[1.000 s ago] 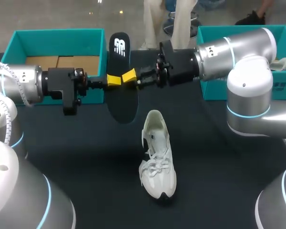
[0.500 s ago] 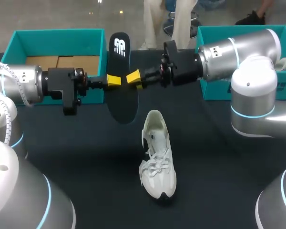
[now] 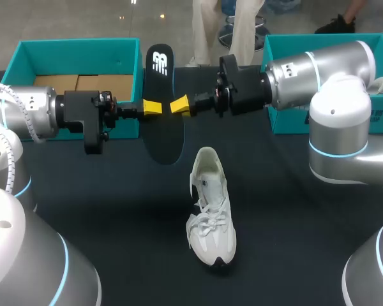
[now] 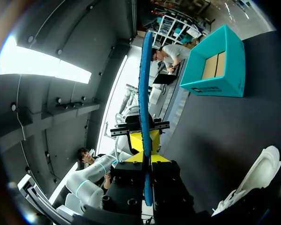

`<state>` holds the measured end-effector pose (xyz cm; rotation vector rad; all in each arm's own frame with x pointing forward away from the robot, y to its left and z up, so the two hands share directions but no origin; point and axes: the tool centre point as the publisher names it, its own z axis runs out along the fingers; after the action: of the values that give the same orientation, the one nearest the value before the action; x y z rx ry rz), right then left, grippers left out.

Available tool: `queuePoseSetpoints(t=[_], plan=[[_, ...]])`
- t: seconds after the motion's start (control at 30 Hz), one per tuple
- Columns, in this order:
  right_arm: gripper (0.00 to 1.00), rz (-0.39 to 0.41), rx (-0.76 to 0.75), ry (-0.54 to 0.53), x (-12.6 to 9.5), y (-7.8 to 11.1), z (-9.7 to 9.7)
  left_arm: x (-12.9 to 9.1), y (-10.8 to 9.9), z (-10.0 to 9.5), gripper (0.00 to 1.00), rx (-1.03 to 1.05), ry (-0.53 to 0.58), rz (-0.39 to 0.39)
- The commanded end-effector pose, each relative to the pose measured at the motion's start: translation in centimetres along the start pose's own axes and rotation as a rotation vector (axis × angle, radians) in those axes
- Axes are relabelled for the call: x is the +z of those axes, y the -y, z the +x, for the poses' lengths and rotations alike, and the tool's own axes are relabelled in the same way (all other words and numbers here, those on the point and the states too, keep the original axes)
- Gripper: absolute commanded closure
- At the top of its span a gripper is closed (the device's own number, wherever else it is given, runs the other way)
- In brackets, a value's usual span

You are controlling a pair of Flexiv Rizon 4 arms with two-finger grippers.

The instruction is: Take the shoe out of the shoebox, open the shoe tongue, remove and reinsert the insole, then place the shoe into the shoebox

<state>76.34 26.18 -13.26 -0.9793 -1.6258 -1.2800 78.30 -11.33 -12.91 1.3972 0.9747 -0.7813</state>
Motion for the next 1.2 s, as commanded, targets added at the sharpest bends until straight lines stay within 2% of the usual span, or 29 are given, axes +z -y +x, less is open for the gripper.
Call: queuePoseSetpoints(t=[0.03,0.13,0.2,0.3,0.43,0.53,0.63,1.1,1.13,1.17,1.2], plan=[[0.94,0.004,0.001,0.003,0.4,-0.2,0.2,0.1,0.0,0.1,1.00,0.003,0.002,0.000],[0.81,0.006,0.001,0.003,0.5,-0.2,0.2,0.1,0.0,0.1,1.00,0.003,0.002,0.000],[0.80,0.006,0.001,0.003,0.5,-0.2,0.2,0.1,0.0,0.1,1.00,0.003,0.002,0.000],[0.73,0.007,0.001,0.002,0.6,-0.3,0.2,0.1,0.0,0.1,1.00,0.003,0.002,0.000],[0.72,0.010,0.002,-0.002,0.8,-0.4,0.1,0.1,0.0,0.1,1.00,0.003,0.002,0.000],[0.76,0.013,0.003,-0.004,0.9,-0.5,0.1,0.1,0.0,0.1,1.00,0.003,0.002,0.000],[1.00,0.017,0.004,-0.010,1.0,-0.5,0.1,0.1,0.0,0.1,1.00,0.003,0.002,0.000],[1.00,0.016,0.007,-0.023,1.1,-0.4,-0.2,0.1,0.0,0.1,1.00,0.003,0.002,0.000],[1.00,0.015,0.008,-0.023,1.0,-0.4,-0.4,0.1,0.1,0.0,0.62,-0.006,-0.003,0.018],[1.00,0.014,0.010,-0.024,0.9,-0.3,-0.6,0.0,0.1,0.0,0.00,-0.010,-0.008,0.023],[1.00,0.013,0.010,-0.025,0.8,-0.3,-0.8,-0.1,0.2,-0.1,0.00,-0.016,-0.007,0.027]])
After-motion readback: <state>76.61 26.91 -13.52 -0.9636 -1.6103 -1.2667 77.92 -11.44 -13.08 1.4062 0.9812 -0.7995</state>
